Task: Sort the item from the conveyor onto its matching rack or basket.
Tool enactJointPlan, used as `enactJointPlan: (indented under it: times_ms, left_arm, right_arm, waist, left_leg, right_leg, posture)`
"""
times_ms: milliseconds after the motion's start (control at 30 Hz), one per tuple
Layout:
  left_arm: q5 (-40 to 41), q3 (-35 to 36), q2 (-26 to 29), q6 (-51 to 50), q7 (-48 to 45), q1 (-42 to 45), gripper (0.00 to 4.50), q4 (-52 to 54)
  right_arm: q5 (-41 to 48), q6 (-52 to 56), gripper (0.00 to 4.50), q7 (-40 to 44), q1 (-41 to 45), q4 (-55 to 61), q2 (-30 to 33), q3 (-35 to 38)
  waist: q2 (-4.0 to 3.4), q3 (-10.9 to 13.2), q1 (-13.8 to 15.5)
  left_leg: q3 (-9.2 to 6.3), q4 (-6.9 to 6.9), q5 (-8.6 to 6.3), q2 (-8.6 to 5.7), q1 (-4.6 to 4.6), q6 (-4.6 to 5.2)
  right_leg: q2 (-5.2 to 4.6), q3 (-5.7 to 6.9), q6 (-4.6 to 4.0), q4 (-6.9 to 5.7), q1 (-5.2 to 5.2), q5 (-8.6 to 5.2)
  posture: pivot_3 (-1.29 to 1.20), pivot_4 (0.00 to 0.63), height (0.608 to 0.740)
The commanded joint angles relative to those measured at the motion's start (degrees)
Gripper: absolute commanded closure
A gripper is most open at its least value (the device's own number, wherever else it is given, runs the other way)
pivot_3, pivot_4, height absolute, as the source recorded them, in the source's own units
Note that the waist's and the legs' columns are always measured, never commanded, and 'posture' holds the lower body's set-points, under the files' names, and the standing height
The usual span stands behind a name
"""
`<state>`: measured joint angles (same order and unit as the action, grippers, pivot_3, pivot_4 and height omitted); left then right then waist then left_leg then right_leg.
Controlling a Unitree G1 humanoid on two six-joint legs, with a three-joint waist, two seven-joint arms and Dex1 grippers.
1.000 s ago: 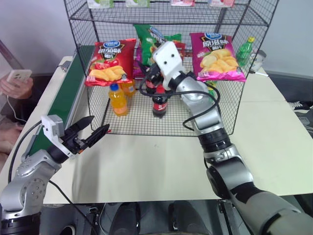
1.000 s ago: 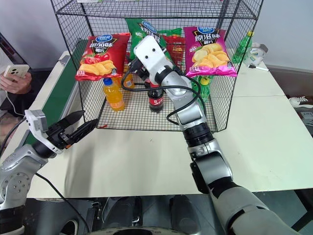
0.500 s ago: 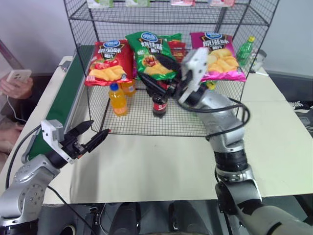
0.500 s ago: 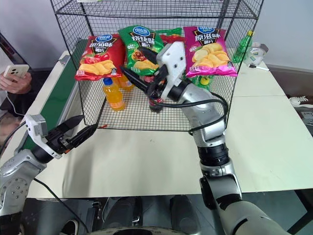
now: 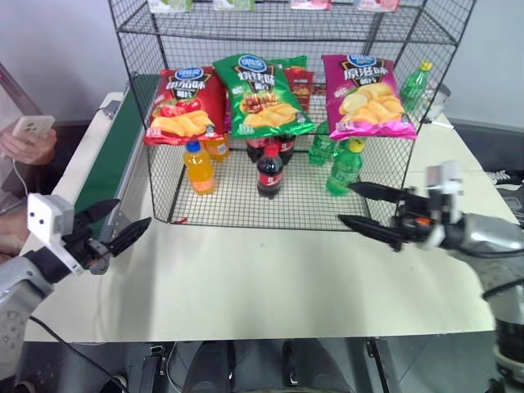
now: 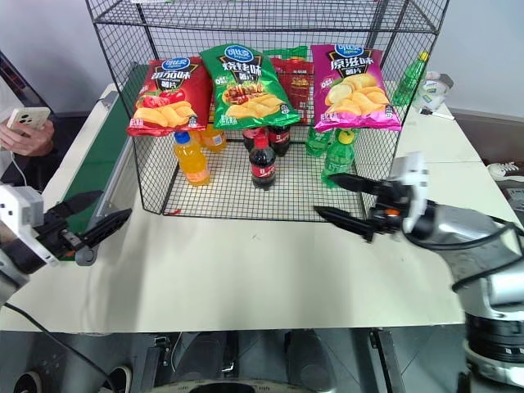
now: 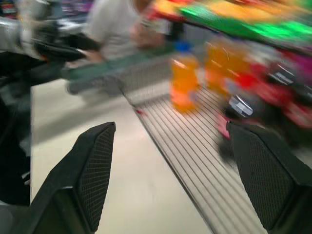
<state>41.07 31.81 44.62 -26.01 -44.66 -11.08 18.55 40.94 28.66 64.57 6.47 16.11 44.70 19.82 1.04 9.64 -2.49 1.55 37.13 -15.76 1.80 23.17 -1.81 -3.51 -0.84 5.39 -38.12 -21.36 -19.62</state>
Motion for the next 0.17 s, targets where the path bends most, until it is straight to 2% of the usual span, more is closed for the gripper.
enactJointPlan:
  times_ms: [33,167]
  left_arm:
    - [-2.31,2.06,1.78,1.2,-2.18,-0.56,0.0,-3.0]
    - [-3.15,1.76,1.51,3.96,-4.88,2.41,0.0,-8.28]
  right_arm:
    - [-0.99,-4.4,0.72,3.24,-1.71,-1.32,0.98,1.55]
    - [-2.76,-7.56,0.72,2.88,-2.73,-3.1,0.5,1.31]
  waist:
    - [-0.01,0.01,0.0]
    - [-0.02,0.01,0.25]
  left_leg:
    - [0.0,0.0,0.0,0.01,-0.07,0.0]
    - [0.0,0.05,0.0,0.01,-0.2,0.0]
  right_leg:
    - [0.02,0.0,0.0,-0.01,0.06,0.0]
    - [0.03,-0.01,0.0,-0.07,0.2,0.01]
  posture:
    - [0.0,0.15,0.739]
    - [0.0,0.15,0.739]
